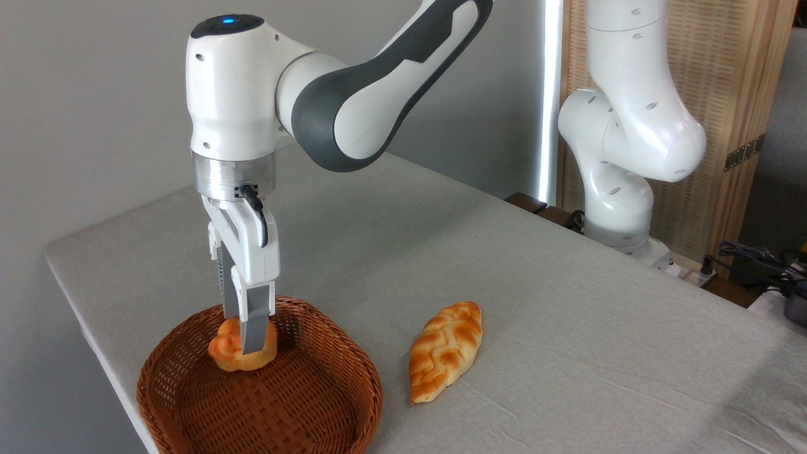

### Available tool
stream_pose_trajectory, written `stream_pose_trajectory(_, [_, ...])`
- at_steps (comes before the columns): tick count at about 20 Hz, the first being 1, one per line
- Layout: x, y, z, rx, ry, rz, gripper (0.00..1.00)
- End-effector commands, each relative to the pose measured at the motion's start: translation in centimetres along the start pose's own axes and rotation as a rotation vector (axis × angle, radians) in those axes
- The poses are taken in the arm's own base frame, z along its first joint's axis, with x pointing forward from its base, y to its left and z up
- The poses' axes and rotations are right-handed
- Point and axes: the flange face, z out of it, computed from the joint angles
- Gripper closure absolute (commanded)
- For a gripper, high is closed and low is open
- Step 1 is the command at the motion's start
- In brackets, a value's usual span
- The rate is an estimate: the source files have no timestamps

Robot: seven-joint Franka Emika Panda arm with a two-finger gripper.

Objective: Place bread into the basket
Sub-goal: 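Open the gripper and lift it away from the basket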

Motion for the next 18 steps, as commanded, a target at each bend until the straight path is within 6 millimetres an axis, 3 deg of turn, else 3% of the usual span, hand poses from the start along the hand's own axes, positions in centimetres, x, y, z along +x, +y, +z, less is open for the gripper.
stream_pose_trajectory(1, [0.3, -0.3, -0.6, 0.009, 0.027, -0.019, 0.0])
stream_pose_trajectory(3, [0.2, -0.8, -1.7, 0.025, 0.038, -0.028, 0.0])
stream_pose_trajectory(5, [0.3, -1.5, -4.1, 0.038, 0.051, -0.074, 0.0])
stream_pose_trajectory(9, [-3.2, -2.0, -8.4, -0.012, -0.012, -0.217, 0.0])
stream_pose_trajectory(13, [-4.7, -0.2, -12.5, -0.147, -0.165, -0.211, 0.0])
stream_pose_trajectory(16, [-5.8, 0.4, -15.6, -0.161, -0.186, -0.214, 0.0])
stream_pose_trajectory(18, [-6.2, 0.3, -16.1, -0.153, -0.185, -0.218, 0.0])
